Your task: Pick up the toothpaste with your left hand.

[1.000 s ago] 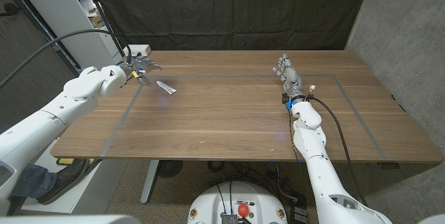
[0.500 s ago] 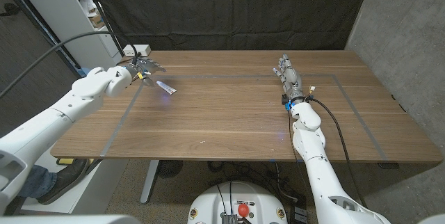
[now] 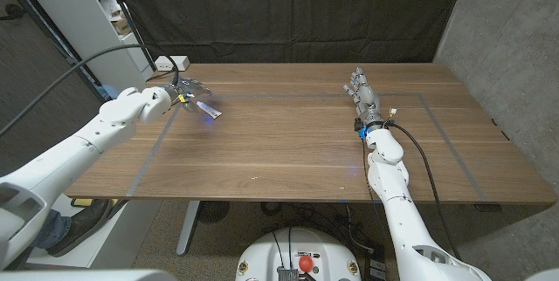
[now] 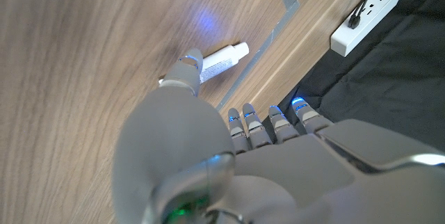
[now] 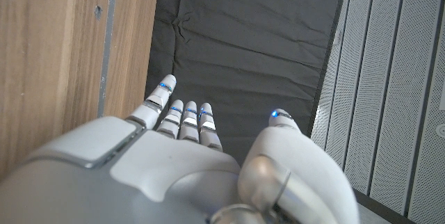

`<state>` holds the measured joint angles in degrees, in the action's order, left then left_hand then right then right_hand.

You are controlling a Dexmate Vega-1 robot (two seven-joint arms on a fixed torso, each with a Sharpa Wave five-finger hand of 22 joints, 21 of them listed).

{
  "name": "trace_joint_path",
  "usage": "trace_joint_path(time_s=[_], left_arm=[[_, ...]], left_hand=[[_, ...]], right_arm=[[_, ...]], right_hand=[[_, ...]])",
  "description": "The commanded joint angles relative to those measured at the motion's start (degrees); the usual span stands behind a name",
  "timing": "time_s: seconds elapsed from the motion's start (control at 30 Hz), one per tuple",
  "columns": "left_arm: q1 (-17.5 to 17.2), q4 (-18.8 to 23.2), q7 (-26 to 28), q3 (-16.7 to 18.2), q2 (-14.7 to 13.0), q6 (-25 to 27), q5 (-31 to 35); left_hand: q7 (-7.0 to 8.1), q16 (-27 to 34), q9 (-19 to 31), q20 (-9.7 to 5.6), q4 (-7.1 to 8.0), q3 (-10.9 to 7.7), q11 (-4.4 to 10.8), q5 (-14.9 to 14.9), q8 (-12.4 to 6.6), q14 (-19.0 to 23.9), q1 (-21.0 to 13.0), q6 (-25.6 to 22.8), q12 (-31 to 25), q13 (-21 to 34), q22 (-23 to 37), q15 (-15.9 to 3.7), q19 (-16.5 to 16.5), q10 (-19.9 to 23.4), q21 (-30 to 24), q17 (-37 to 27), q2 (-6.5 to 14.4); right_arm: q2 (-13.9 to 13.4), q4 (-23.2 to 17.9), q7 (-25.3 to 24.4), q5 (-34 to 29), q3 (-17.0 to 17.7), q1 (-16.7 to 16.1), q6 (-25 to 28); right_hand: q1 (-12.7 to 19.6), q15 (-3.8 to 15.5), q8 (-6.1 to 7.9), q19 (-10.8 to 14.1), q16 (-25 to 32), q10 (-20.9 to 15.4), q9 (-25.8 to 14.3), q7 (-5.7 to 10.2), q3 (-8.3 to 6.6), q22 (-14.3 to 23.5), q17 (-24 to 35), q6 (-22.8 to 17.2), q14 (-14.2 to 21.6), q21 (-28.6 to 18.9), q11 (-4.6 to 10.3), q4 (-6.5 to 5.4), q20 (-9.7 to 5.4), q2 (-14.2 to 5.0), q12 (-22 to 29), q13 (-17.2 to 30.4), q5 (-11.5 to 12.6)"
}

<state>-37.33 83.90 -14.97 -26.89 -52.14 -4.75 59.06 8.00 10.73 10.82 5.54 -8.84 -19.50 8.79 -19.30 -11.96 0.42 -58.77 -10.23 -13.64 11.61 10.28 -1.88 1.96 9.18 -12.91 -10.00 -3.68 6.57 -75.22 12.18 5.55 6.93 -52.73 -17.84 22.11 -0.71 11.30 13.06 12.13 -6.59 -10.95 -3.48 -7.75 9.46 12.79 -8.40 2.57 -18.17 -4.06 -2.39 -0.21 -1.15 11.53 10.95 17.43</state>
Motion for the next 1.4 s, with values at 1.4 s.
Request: trace_joint_path(time_s=[1.4], left_arm=[[3.7, -7.4, 3.6, -4.8, 3.1, -1.5, -0.3]], left_hand=[[1.61, 0.6, 0.2, 0.05, 0.50, 0.95, 0.44, -0.5, -0.45, 2.0, -2.4, -3.4, -0.6, 0.3, 0.2, -0.86, -0.7, 3.3, 0.6, -0.2, 1.2]], right_arm=[[0.1, 1.4, -0.1, 0.3, 0.8, -0.2, 0.1]], right_hand=[[-0.6, -0.09, 0.19, 1.0, 0.2, -0.9, -0.1, 0.00, 0.42, 0.2, 0.0, -0.7, 0.8, 1.1, 0.01, 0.28, -0.08, 0.00, 0.0, 0.1, 0.5]])
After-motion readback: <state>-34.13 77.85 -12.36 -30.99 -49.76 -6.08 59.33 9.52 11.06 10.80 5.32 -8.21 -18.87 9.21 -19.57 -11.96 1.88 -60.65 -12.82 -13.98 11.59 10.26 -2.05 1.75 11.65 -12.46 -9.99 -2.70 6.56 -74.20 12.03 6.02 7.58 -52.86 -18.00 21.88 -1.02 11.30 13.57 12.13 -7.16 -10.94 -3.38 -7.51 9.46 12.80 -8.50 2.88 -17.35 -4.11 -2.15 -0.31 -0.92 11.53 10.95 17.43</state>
